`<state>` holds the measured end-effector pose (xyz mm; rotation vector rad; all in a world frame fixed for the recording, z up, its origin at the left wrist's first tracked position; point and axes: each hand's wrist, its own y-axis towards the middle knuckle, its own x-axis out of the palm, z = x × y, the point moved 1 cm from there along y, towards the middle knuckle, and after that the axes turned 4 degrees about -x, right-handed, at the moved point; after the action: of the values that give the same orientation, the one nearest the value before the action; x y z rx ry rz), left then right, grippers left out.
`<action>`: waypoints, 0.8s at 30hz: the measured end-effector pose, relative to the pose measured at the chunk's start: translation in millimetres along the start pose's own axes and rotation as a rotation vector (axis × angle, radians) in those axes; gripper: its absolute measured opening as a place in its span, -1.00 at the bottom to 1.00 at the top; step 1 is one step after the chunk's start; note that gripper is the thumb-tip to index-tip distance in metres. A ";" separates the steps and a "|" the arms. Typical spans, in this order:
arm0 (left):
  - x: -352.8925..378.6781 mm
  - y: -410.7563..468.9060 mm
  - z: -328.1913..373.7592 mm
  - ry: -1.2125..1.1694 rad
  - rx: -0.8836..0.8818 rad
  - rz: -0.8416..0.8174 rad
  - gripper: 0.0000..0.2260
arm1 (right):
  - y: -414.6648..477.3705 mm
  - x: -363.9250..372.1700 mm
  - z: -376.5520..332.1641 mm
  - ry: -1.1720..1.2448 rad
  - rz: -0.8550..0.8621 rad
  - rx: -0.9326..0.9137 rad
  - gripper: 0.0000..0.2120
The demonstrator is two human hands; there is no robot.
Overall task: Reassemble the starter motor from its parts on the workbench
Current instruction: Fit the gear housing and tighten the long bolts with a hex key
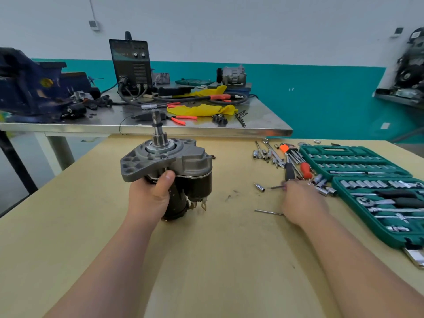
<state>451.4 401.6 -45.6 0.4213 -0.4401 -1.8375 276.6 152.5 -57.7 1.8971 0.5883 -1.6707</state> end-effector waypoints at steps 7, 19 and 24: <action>16.5 -14.8 14.4 0.024 0.207 -0.105 -0.72 | -6.3 11.5 -37.9 0.055 0.044 -0.325 -0.57; 8.4 -8.8 3.5 -0.072 0.031 -0.021 -0.62 | 42.5 0.7 8.0 -0.150 0.001 0.020 -0.78; 3.9 -4.9 -2.9 -0.132 -0.063 0.002 -0.50 | 41.3 -9.6 -4.3 -0.216 -0.107 0.004 -0.83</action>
<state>447.7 399.0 -50.8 0.2571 -0.4714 -1.8785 305.1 124.2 -43.2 1.6846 0.6077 -1.9147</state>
